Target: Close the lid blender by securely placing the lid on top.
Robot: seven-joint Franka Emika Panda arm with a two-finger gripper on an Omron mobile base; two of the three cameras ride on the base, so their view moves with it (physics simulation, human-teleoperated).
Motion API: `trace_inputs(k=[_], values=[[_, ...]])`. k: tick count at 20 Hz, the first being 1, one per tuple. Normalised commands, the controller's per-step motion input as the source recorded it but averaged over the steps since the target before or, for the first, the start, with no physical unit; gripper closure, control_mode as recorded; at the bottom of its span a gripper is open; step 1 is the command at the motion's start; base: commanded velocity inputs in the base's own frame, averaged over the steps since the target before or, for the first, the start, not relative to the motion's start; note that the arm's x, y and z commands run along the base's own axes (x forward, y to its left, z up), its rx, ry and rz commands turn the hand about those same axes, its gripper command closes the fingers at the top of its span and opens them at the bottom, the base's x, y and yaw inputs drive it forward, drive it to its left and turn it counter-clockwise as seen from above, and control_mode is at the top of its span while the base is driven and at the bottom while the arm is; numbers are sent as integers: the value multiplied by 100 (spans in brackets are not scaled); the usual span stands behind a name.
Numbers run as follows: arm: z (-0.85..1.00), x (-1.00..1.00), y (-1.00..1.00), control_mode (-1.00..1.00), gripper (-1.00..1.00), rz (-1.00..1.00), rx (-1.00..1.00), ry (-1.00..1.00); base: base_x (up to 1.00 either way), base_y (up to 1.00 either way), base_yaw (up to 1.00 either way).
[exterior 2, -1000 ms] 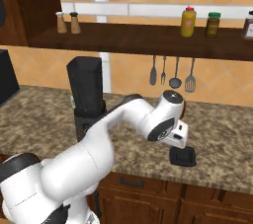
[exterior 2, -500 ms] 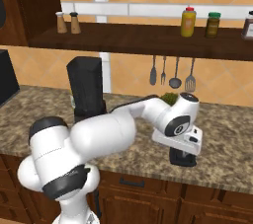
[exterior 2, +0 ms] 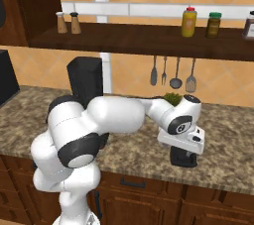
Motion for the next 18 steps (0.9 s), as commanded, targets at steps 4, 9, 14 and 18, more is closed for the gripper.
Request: trace_inputs(k=[4, 9, 14, 18], values=[[-41, 22, -3, -100, -100, 0, -7, 0, 0, 0, 0], [-26, 4, -4, -100, -100, 0, -11, 0, 0, 0, 0], [-3, 6, -11, -100, -100, 0, -4, 0, 0, 0, 0], [-25, 14, -1, -100, -100, 0, 0, 0, 0, 0, 0]])
